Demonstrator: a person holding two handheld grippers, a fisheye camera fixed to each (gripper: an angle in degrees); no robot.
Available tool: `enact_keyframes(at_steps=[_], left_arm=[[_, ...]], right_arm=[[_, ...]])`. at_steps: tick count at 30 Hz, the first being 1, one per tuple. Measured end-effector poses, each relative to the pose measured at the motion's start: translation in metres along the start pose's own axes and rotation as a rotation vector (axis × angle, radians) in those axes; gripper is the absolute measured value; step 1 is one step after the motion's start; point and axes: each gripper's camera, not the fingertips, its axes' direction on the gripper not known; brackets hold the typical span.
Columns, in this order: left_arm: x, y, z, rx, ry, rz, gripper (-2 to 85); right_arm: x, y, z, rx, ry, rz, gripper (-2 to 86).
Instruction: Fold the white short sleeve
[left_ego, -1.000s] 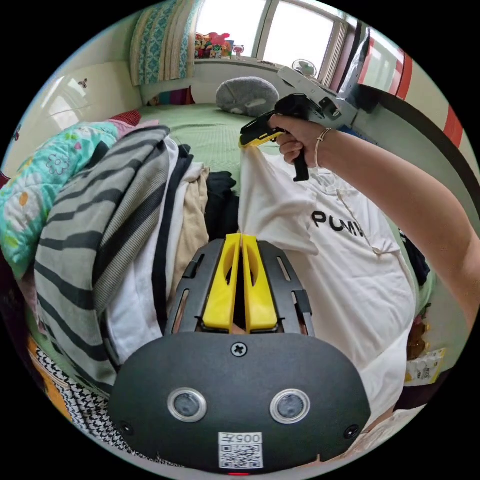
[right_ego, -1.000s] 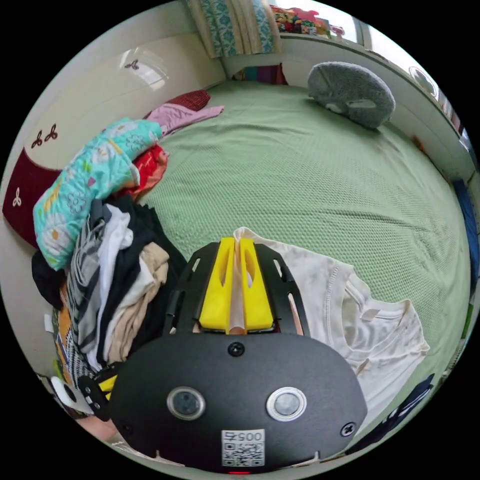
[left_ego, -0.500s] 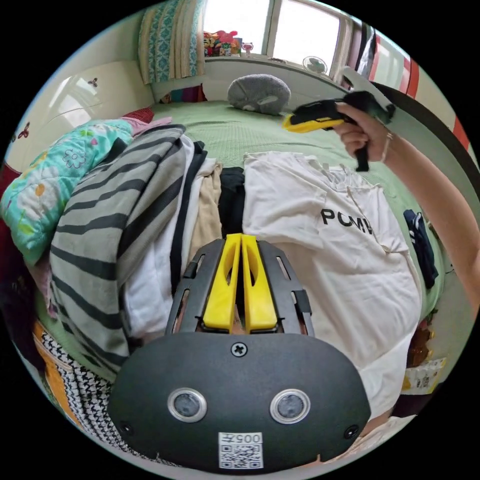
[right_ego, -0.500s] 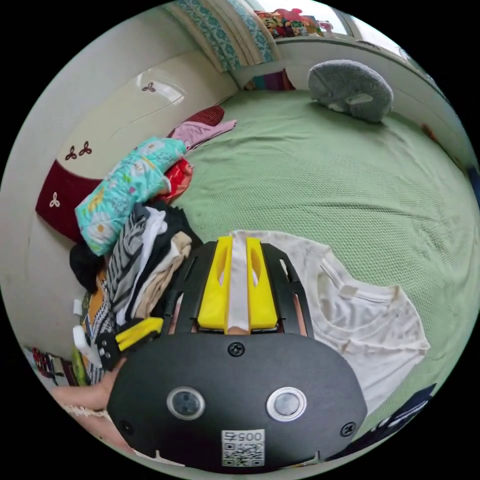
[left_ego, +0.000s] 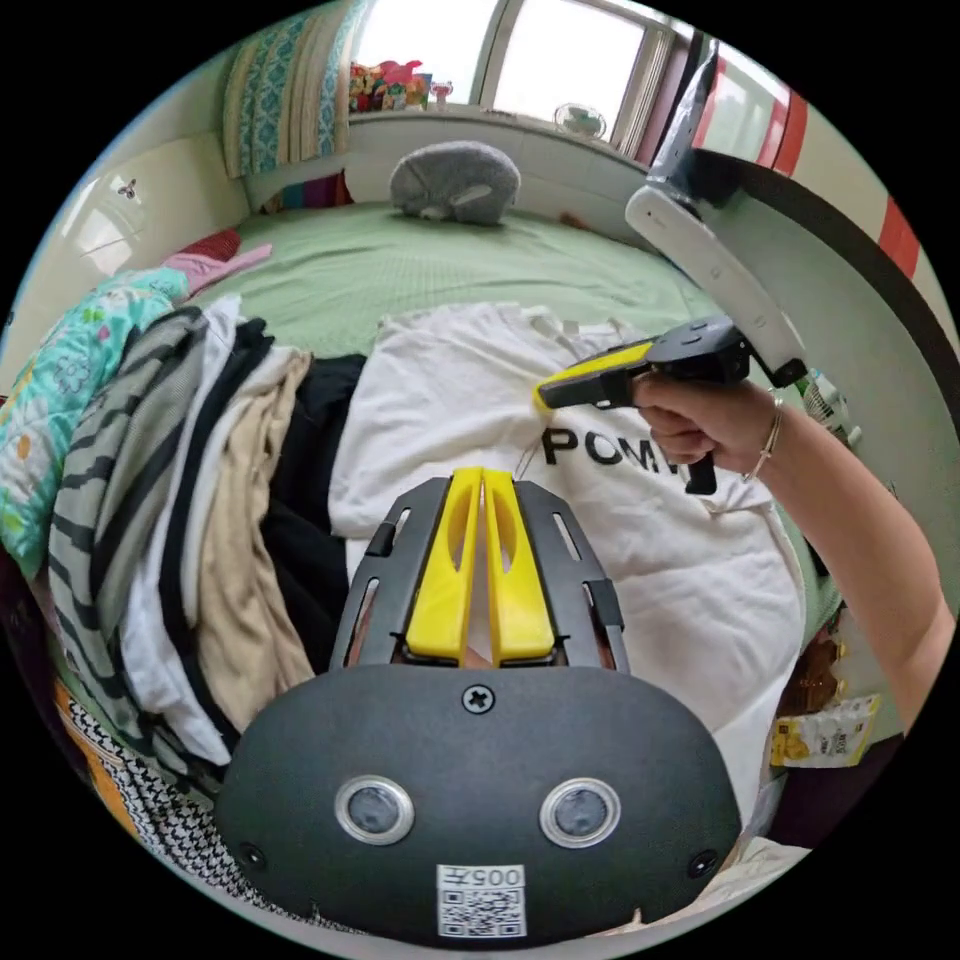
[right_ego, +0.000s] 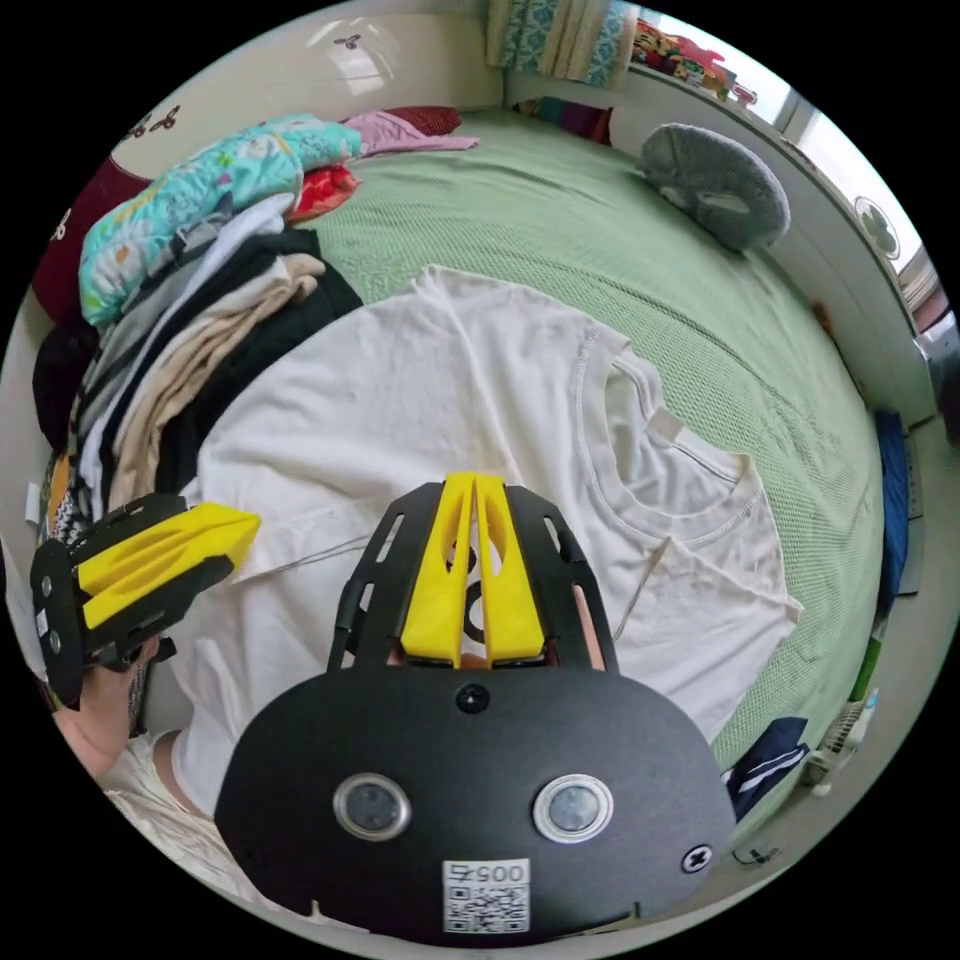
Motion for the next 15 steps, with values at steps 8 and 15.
enact_keyframes(at_steps=[8,15], left_arm=[[-0.001,0.029,-0.001,-0.015,0.042,0.011,-0.2],[0.012,0.026,-0.031,0.119,0.049,0.013,-0.5]], right_arm=[[0.032,0.019,-0.003,0.008,-0.172,0.12,-1.3],[0.026,0.071,-0.048,0.118,-0.264,0.138,-1.2]])
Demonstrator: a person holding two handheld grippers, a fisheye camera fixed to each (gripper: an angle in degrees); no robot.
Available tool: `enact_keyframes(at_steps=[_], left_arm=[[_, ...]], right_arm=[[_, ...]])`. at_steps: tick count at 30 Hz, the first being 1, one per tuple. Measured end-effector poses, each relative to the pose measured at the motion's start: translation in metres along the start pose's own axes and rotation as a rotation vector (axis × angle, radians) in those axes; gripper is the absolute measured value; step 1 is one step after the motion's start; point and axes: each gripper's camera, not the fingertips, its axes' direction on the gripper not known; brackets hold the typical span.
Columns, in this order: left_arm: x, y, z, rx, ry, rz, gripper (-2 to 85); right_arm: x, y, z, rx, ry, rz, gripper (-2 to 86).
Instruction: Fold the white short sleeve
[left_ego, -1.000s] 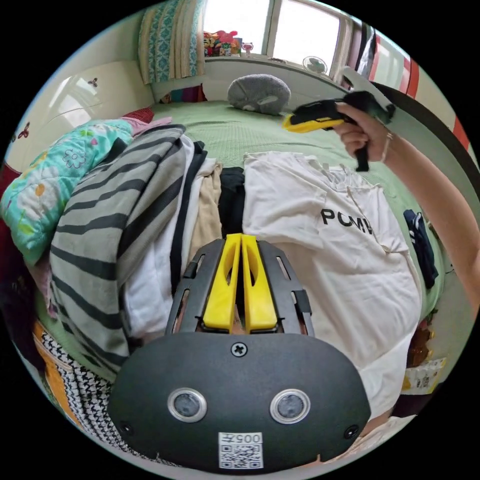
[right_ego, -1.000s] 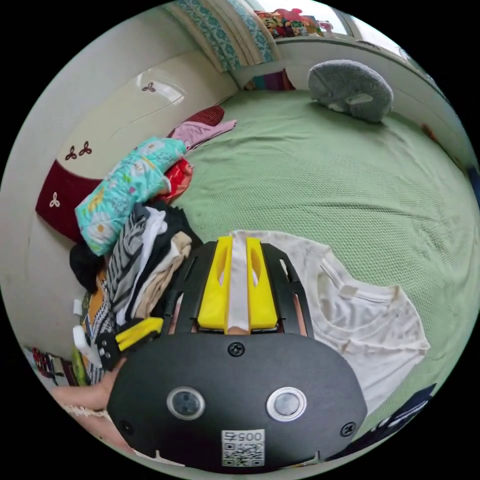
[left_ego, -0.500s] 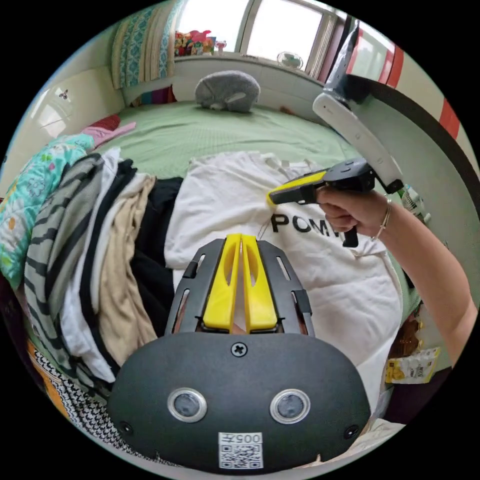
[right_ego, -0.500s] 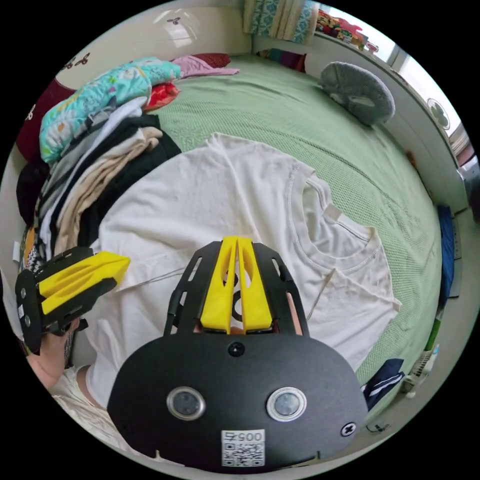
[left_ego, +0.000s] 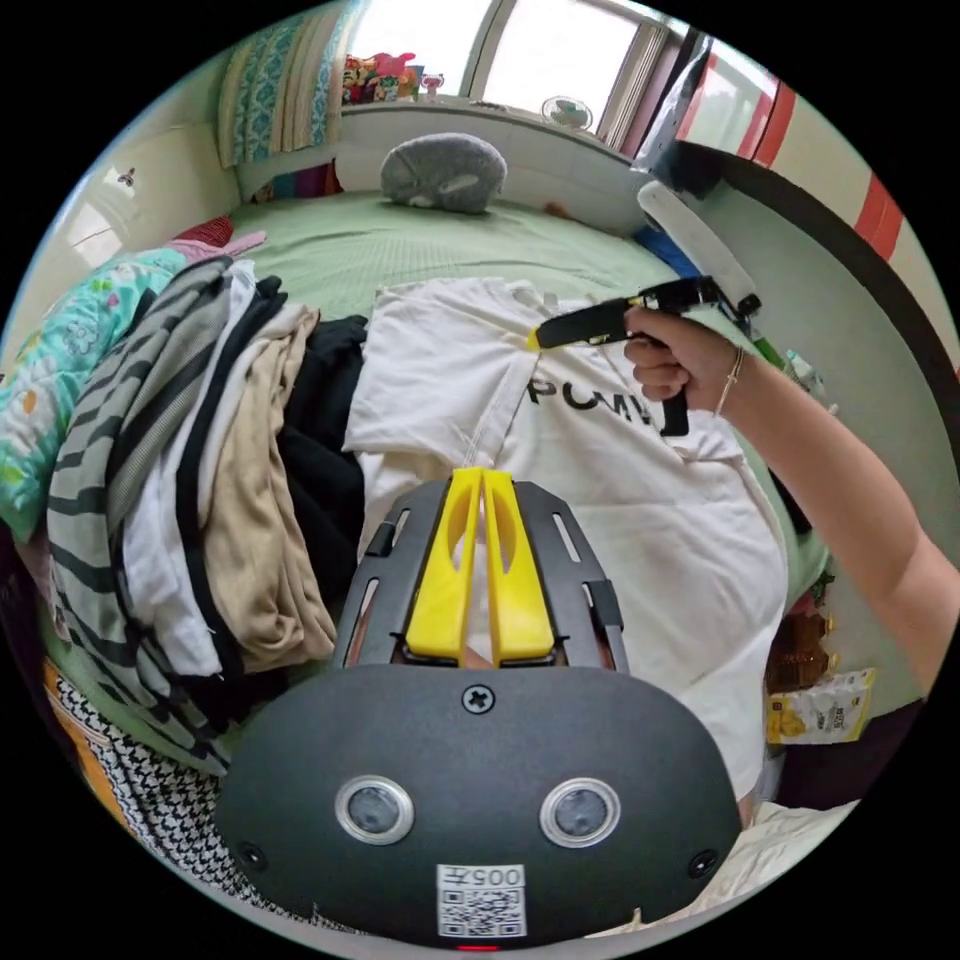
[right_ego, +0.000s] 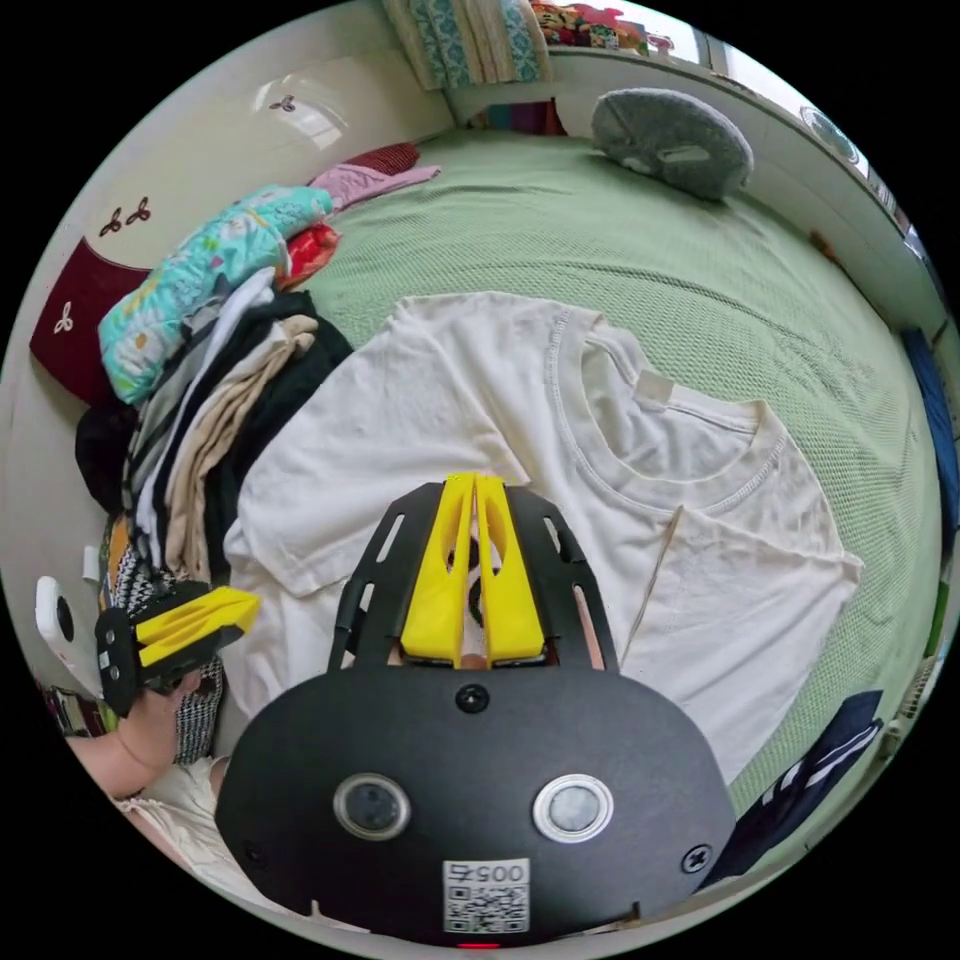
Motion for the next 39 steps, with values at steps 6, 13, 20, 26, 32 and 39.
enact_keyframes(at_steps=[6,13,20,26,32,39], left_arm=[[0.003,-0.018,0.051,-0.138,-0.071,-0.047,-0.6],[0.01,-0.032,0.051,-0.201,-0.037,-0.064,-0.7],[0.043,0.005,0.004,-0.207,-0.028,0.071,-0.6],[0.048,0.035,0.014,-0.294,-0.034,0.057,-0.6],[0.064,0.042,0.034,-0.341,-0.076,0.103,-0.6],[0.051,0.034,0.035,-0.319,0.029,-0.013,-0.4]], right_arm=[[-0.042,0.053,0.009,-0.045,0.035,-0.012,-1.3],[-0.039,0.085,0.0,-0.048,0.124,0.142,-1.4],[-0.011,0.204,-0.087,0.005,0.169,0.223,-1.3],[0.036,0.331,-0.121,-0.015,0.226,0.444,-1.2],[0.043,0.391,-0.125,-0.009,0.225,0.501,-1.4],[0.055,0.383,-0.127,-0.12,0.235,0.477,-1.5]])
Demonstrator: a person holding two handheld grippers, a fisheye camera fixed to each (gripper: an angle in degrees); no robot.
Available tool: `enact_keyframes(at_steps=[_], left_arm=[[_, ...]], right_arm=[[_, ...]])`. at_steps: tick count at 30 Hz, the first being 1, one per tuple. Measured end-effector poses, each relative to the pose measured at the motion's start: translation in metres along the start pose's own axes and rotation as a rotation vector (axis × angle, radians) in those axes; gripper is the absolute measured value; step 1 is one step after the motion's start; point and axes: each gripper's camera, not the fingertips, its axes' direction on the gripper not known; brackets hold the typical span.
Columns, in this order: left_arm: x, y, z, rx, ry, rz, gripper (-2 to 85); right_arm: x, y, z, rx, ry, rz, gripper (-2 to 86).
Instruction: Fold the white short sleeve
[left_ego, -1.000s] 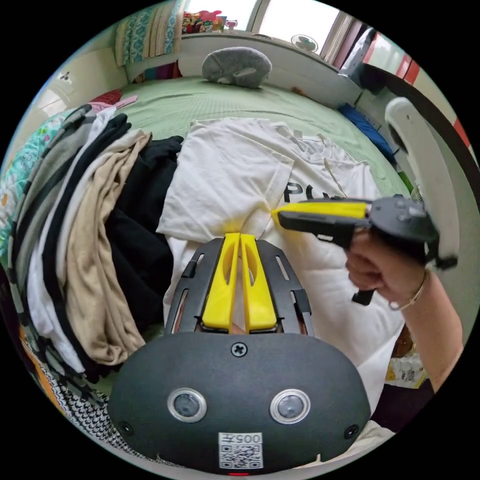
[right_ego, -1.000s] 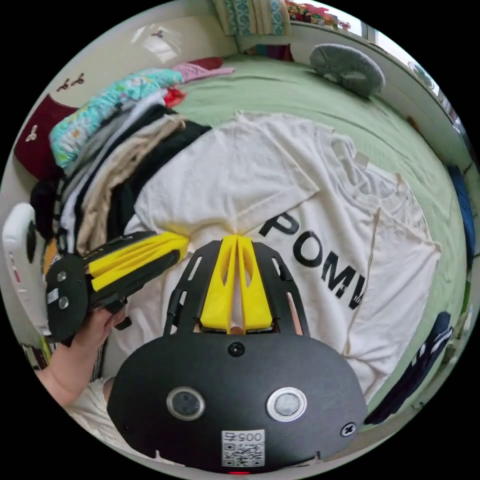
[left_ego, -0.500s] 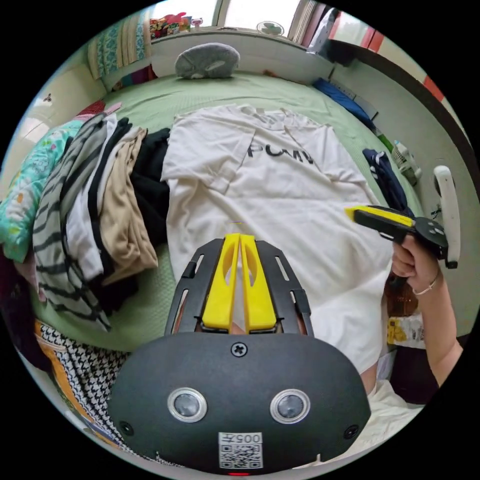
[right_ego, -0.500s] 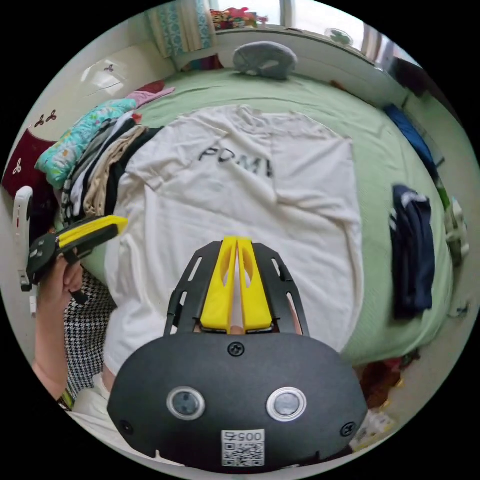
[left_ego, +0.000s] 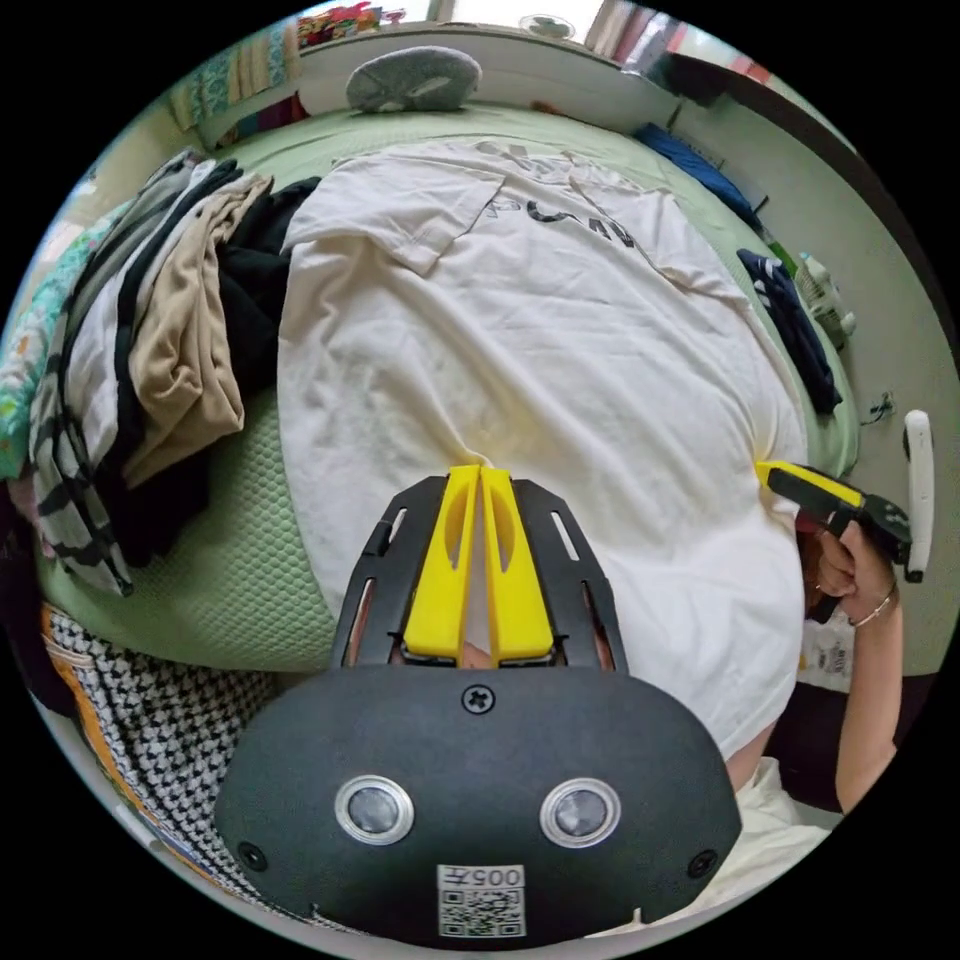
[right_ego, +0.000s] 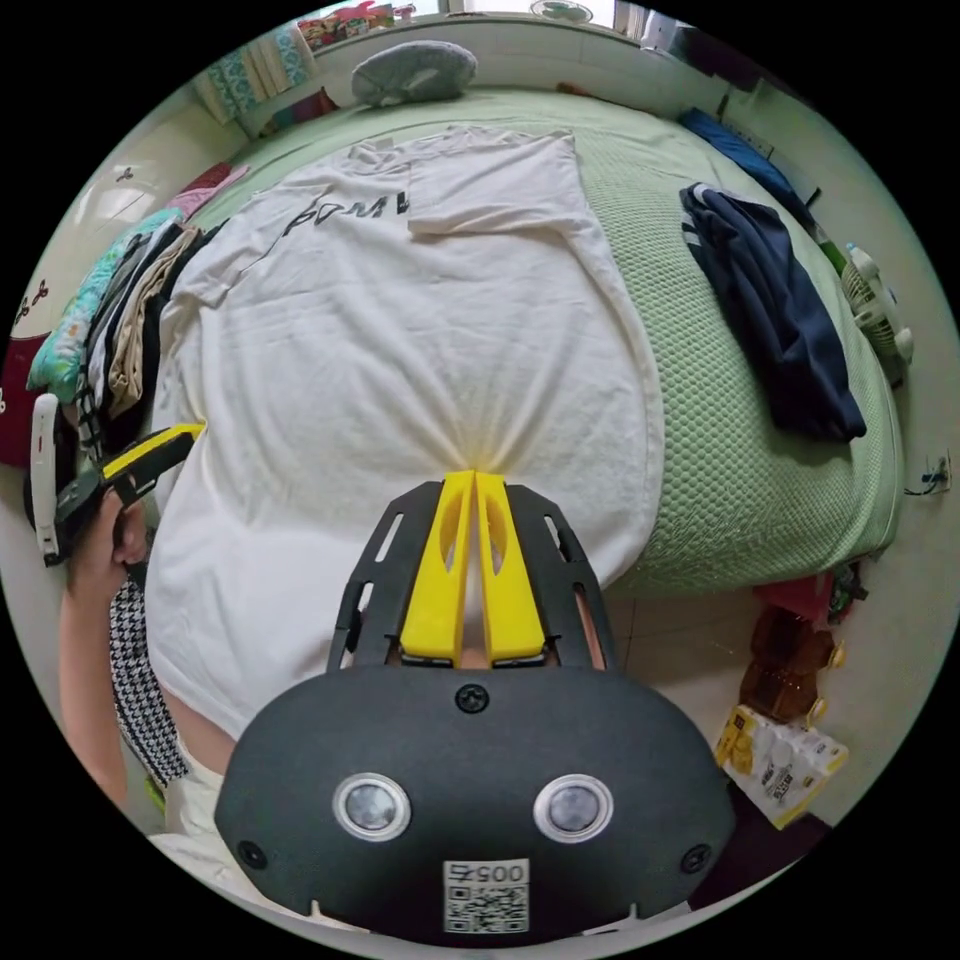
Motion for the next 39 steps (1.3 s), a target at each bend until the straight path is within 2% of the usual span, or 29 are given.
enact_keyframes(at_steps=[7,12,14,18,23,27,33,39], left_arm=[[0.006,-0.015,-0.022,0.024,0.022,0.138,-0.1],[-0.003,-0.079,-0.093,0.288,-0.085,0.132,0.9],[-0.012,-0.117,-0.103,0.303,-0.113,0.122,1.9],[-0.035,-0.205,-0.09,0.268,-0.12,0.092,8.4],[-0.05,-0.279,-0.059,0.217,-0.217,0.064,13.0],[-0.068,-0.322,-0.03,0.109,-0.199,0.014,14.1],[-0.086,-0.346,-0.014,0.092,-0.009,0.012,15.0],[-0.078,-0.355,-0.019,0.089,-0.028,0.035,13.5]], right_arm=[[0.014,0.003,-0.015,0.009,-0.051,-0.07,-1.4],[0.037,-0.037,-0.073,0.231,-0.048,-0.127,-0.2],[0.044,-0.069,-0.091,0.283,-0.044,-0.154,1.8],[0.054,-0.158,-0.1,0.321,0.041,-0.183,4.5],[0.073,-0.25,-0.065,0.216,0.05,-0.135,6.9],[0.089,-0.298,-0.046,0.194,0.028,-0.09,7.7],[0.113,-0.331,-0.042,0.191,-0.03,-0.038,7.9],[0.11,-0.35,-0.035,0.146,-0.105,-0.03,7.8]])
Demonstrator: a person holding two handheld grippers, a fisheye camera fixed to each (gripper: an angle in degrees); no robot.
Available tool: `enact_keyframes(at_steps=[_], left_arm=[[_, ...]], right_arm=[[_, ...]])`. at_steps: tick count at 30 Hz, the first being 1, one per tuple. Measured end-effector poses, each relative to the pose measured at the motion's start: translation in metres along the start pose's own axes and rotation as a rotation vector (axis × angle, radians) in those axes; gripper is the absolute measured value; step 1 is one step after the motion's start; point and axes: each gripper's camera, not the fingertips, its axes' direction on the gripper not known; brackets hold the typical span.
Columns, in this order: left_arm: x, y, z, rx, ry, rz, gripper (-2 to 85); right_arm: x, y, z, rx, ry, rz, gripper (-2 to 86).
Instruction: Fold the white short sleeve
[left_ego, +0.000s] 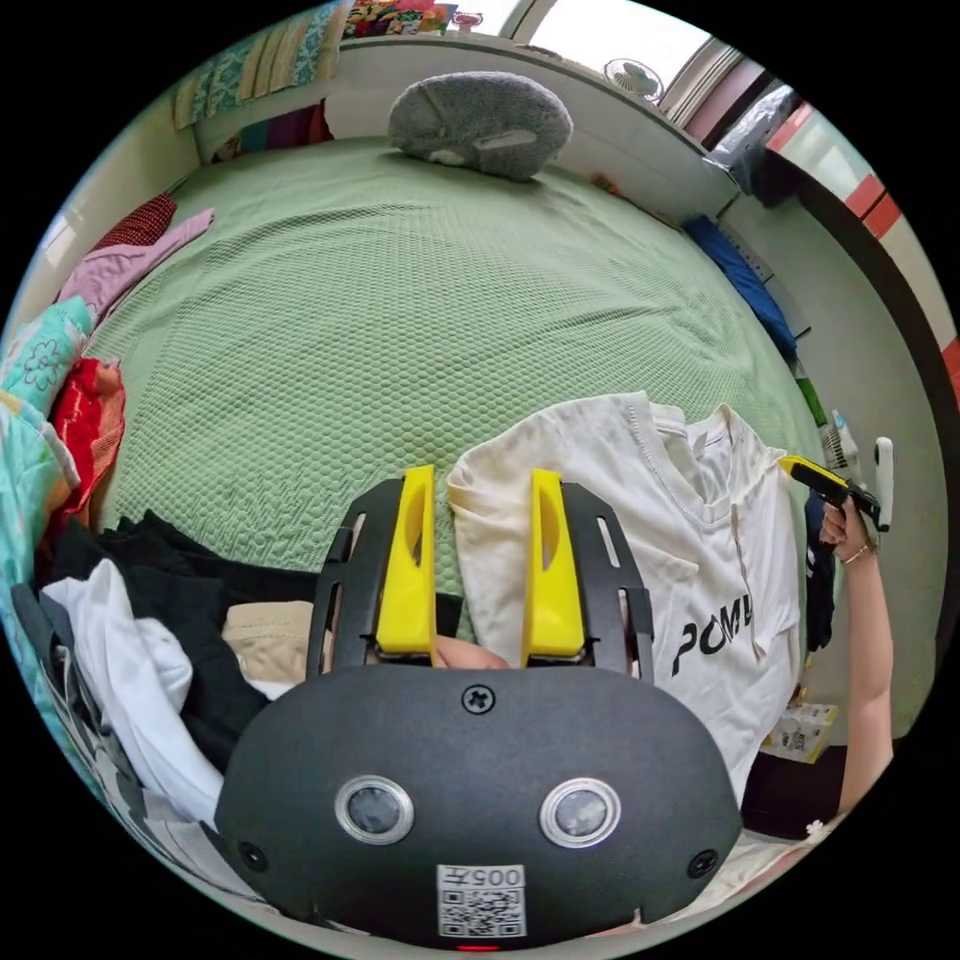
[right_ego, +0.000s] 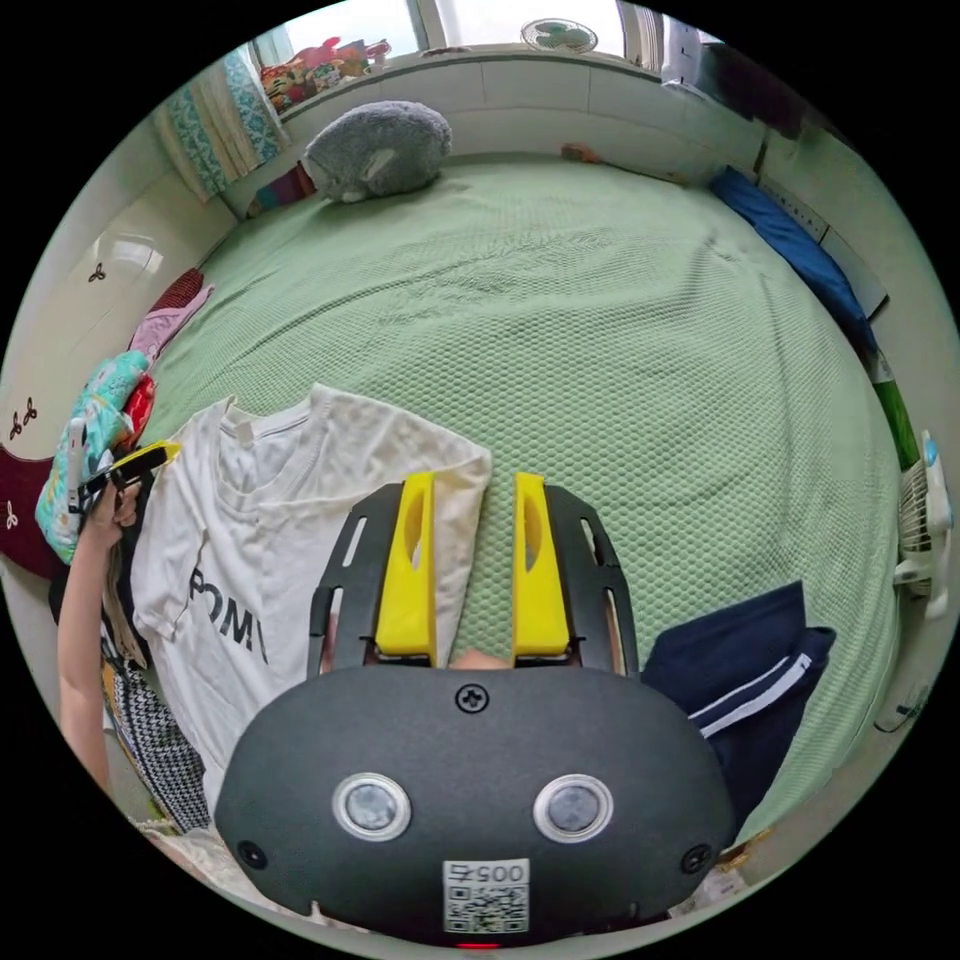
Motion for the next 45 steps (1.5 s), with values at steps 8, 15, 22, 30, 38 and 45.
enact_keyframes(at_steps=[8,15,22,30,38,45], left_arm=[[0.035,-0.01,0.002,-0.03,-0.111,0.068,9.1],[0.08,-0.009,-0.016,-0.012,-0.278,0.18,2.8],[0.112,-0.03,-0.063,0.097,-0.332,0.18,2.1],[0.148,-0.061,-0.114,0.259,-0.439,0.14,2.4],[0.144,-0.001,-0.116,0.245,-0.367,0.165,2.6],[0.146,0.092,-0.174,0.225,-0.283,0.251,2.3]], right_arm=[[-0.033,-0.011,0.011,-0.022,0.172,-0.002,4.1],[-0.067,-0.01,-0.021,0.008,0.331,-0.121,-1.2],[-0.087,-0.036,-0.08,0.089,0.392,-0.123,-1.4],[-0.112,-0.083,-0.148,0.257,0.525,-0.009,-1.4],[-0.124,-0.022,-0.149,0.215,0.5,-0.069,-1.3],[-0.129,0.086,-0.205,0.192,0.33,-0.127,-1.4]])
